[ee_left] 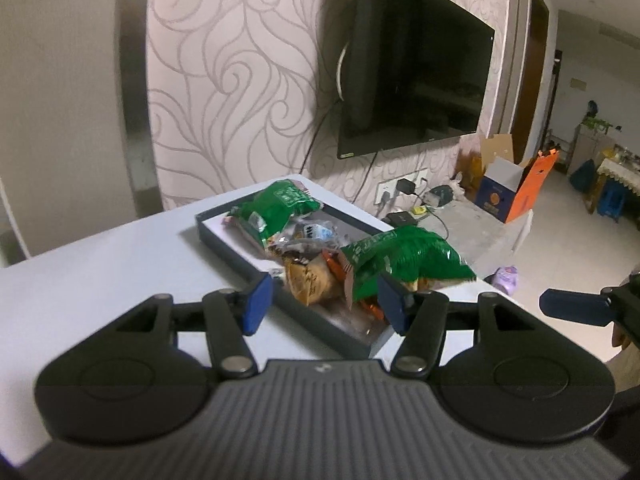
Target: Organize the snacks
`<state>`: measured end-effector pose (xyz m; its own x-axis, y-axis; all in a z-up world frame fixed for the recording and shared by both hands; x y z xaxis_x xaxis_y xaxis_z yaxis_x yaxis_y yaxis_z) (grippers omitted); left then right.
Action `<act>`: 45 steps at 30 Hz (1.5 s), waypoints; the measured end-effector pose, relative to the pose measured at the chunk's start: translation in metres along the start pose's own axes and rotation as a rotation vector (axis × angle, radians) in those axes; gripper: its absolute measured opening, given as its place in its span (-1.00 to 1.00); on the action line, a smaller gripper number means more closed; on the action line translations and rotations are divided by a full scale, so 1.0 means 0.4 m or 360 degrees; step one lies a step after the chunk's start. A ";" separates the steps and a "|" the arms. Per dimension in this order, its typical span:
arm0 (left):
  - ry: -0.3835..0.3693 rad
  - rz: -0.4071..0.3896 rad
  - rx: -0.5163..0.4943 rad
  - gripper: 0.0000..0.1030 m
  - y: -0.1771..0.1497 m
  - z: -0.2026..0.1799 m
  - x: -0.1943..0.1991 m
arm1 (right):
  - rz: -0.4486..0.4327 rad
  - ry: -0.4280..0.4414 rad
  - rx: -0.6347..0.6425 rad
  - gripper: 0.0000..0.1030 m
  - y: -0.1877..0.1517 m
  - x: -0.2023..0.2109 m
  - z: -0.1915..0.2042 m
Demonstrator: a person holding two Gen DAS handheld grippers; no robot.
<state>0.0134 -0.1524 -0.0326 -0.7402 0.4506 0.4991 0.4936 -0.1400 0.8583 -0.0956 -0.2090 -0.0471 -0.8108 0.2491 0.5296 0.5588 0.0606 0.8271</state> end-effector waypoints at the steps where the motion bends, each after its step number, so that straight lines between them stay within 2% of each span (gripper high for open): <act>1: 0.0012 0.0004 0.0004 0.18 -0.003 -0.001 0.017 | 0.0007 0.0001 -0.0005 0.74 -0.006 0.012 0.006; 6: 0.0124 -0.0046 -0.0043 0.22 -0.004 -0.006 0.086 | -0.0001 0.0043 -0.0035 0.79 -0.009 0.052 0.029; 8: 0.0170 -0.0048 0.0002 0.52 0.000 -0.006 0.108 | -0.0030 0.0069 -0.0027 0.82 0.000 0.071 0.036; 15: 0.0225 -0.0100 -0.0048 0.54 -0.006 -0.045 0.160 | -0.0072 0.0080 0.0053 0.94 0.017 0.125 0.041; 18: 0.0219 -0.0101 -0.0042 0.66 -0.012 -0.055 0.166 | -0.0067 0.0077 0.0069 0.94 0.015 0.133 0.039; 25: 0.0254 -0.0149 -0.0069 0.68 -0.016 -0.070 0.176 | -0.0076 0.0068 0.0067 0.95 0.019 0.131 0.013; 27: 0.0251 -0.0145 -0.0060 0.68 -0.014 -0.064 0.175 | -0.0085 0.0071 0.0079 0.95 0.022 0.132 0.012; 30: 0.0319 -0.0142 -0.0067 0.68 -0.014 -0.060 0.171 | -0.0092 0.0085 0.0087 0.95 0.026 0.127 0.014; 34: 0.0344 -0.0089 -0.0016 0.68 -0.011 -0.031 0.160 | -0.0089 0.0107 0.0095 0.95 0.032 0.112 0.022; 38: 0.0355 -0.0160 -0.0005 0.68 -0.017 -0.012 0.175 | -0.0092 0.0122 0.0108 0.95 0.037 0.097 0.034; 45: 0.0431 -0.0183 -0.0089 0.68 -0.020 -0.031 0.172 | -0.0068 0.0162 0.0102 0.95 0.031 0.074 0.043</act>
Point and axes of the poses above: each gripper's, at about its wrist camera, not at the fingertips, and x roughly against the way its jaws point, z to its left, y to its top, the point moved 1 cm from there along -x, roughly the way its jaws point, and after that the axes turned 4 degrees about x, right-handed, at the moved point
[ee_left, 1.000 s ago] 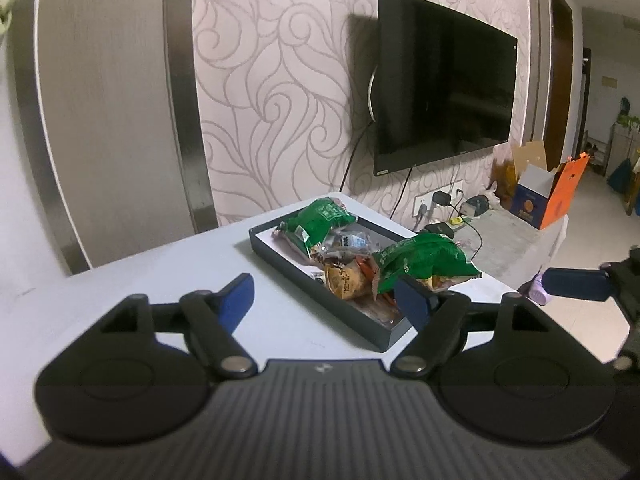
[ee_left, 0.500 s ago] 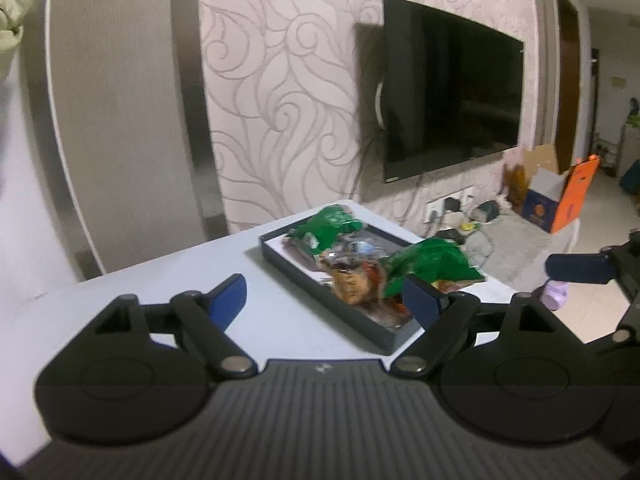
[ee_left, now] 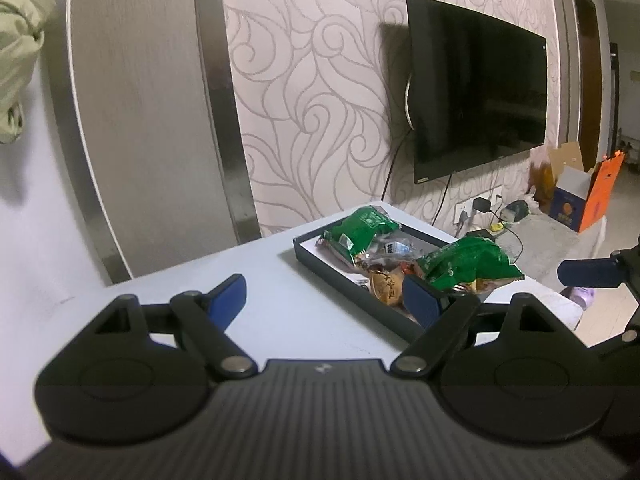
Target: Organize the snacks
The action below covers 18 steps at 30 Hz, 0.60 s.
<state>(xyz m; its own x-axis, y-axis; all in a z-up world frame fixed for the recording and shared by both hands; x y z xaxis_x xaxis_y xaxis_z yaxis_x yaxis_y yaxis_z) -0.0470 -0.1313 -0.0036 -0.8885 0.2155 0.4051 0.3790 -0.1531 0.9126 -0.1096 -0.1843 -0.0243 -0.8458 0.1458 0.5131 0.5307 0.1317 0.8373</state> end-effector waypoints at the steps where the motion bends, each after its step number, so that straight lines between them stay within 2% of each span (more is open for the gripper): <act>1: -0.0002 -0.0001 -0.0003 0.68 0.000 -0.001 0.000 | 0.0000 0.0005 -0.0001 0.95 0.000 -0.002 0.000; 9: -0.0043 0.0019 0.0031 0.68 -0.003 0.001 -0.002 | 0.0021 0.0017 0.0003 0.95 -0.008 -0.006 0.002; 18: -0.0068 0.0020 -0.0001 0.68 -0.007 -0.010 -0.005 | 0.0030 0.0010 -0.0012 0.95 -0.020 0.004 -0.005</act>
Point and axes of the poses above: each gripper's, at about its wrist camera, not at the fingertips, and x roughly against the way its jaws point, z to its left, y to its top, the point moved 1 cm from there along -x, roughly the way its jaws point, and after that the axes turned 4 degrees about x, right-handed, at the moved point
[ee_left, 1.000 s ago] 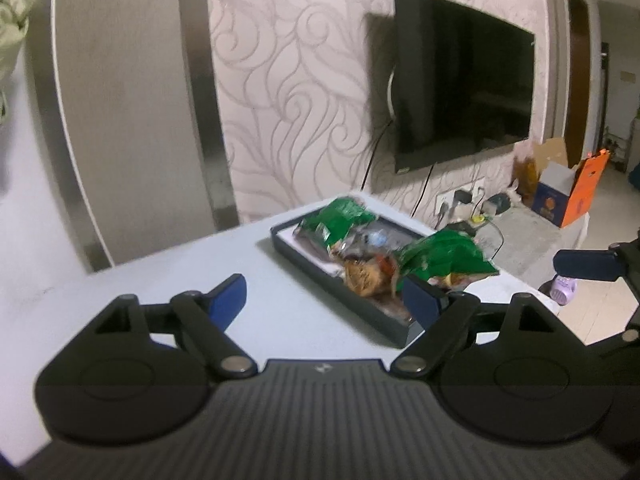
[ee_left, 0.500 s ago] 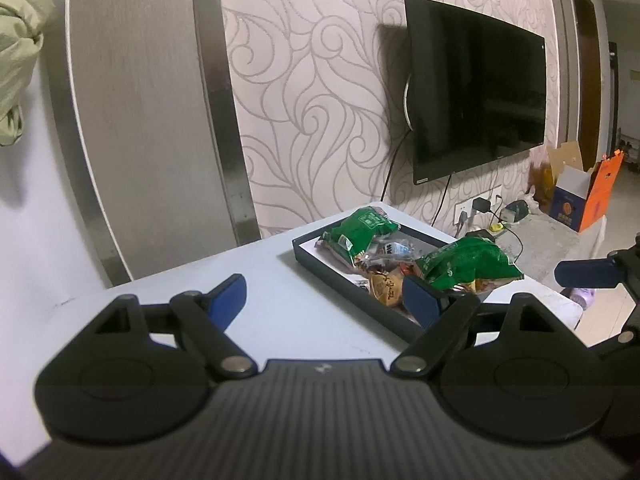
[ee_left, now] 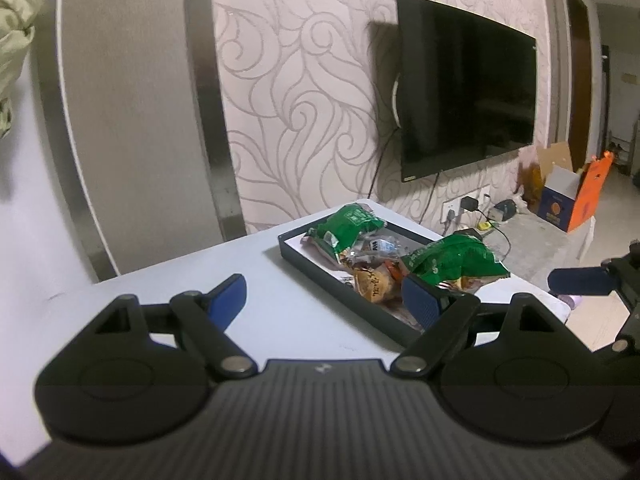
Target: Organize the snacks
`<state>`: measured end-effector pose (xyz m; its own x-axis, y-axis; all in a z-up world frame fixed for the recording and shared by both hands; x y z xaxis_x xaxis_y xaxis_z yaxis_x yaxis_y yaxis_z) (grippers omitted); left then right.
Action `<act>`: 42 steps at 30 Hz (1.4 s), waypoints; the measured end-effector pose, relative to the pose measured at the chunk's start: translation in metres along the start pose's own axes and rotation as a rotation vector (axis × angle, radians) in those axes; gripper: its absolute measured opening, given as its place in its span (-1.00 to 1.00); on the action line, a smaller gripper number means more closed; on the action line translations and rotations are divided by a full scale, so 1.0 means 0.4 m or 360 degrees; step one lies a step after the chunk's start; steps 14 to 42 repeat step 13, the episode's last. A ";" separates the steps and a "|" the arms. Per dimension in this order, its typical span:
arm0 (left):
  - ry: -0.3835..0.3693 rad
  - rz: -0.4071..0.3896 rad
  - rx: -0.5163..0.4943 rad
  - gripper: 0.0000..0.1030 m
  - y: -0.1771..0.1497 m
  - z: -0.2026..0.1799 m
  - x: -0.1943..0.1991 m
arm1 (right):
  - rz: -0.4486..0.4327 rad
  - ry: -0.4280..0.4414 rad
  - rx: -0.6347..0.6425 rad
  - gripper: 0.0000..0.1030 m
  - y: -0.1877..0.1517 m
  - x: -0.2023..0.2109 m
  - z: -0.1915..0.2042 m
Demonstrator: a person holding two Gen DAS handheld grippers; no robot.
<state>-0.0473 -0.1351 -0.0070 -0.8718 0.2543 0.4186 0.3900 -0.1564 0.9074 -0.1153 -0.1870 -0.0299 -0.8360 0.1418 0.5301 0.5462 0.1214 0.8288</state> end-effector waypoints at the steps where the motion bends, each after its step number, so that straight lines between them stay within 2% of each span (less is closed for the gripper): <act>1: -0.0005 0.0003 -0.0010 0.68 0.000 -0.002 -0.001 | 0.0000 -0.0001 -0.0001 0.95 0.000 0.002 -0.001; 42: -0.0001 0.0025 -0.0027 0.68 -0.001 0.000 -0.012 | 0.0010 -0.0003 -0.0004 0.96 0.000 -0.002 0.002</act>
Point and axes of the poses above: each gripper's, at about its wrist camera, not at the fingertips, and x roughly against the way its jaws point, z to its left, y to its top, the point moved 1 cm from there along -x, roughly the way its jaws point, and after that the axes turned 4 degrees about x, right-handed, at the moved point
